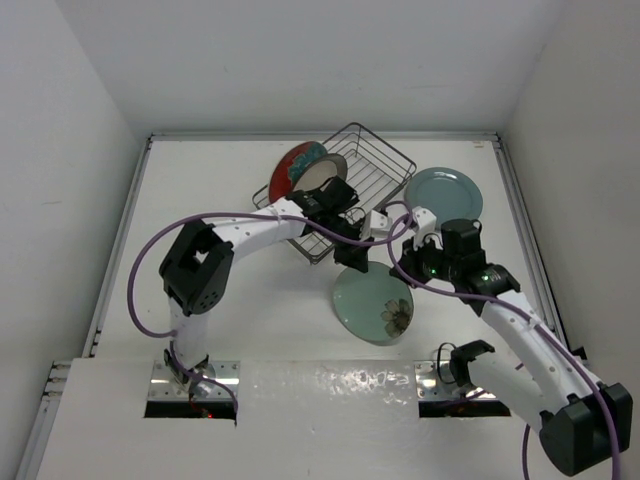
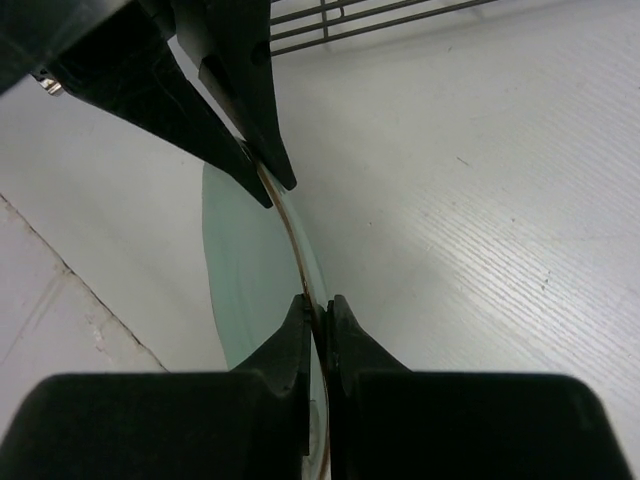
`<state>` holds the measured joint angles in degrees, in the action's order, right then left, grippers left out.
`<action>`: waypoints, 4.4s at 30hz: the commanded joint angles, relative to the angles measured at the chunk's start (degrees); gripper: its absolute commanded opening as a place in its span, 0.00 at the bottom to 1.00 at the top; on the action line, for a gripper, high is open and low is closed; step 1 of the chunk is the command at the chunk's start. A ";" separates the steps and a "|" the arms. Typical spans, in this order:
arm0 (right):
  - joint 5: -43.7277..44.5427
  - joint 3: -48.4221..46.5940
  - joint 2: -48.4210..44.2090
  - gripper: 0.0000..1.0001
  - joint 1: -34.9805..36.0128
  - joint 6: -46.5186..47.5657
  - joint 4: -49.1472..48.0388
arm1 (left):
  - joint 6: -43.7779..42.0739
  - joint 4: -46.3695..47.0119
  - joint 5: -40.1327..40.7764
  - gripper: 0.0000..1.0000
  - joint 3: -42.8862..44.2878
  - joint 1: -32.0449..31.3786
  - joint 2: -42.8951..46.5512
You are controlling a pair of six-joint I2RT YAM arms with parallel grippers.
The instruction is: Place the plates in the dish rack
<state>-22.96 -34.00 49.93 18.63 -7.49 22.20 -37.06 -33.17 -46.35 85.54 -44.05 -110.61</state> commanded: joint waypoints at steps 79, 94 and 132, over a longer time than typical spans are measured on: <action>28.42 -9.33 19.22 0.90 -23.89 -40.02 -2.92 | 13.51 2.33 58.84 0.87 18.42 6.79 5.67; 26.57 -9.06 42.08 0.71 -34.36 -45.87 -29.58 | 14.82 -5.24 44.94 0.89 24.24 6.70 6.81; 7.85 -1.43 19.17 0.00 -40.25 -18.18 -24.48 | 8.59 -6.65 23.69 0.90 31.97 5.56 -0.40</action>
<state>-14.76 -37.04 74.56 -21.61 -33.06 -6.81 -26.76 -41.10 -12.19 115.15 -37.87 -110.04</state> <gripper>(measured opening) 0.049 0.896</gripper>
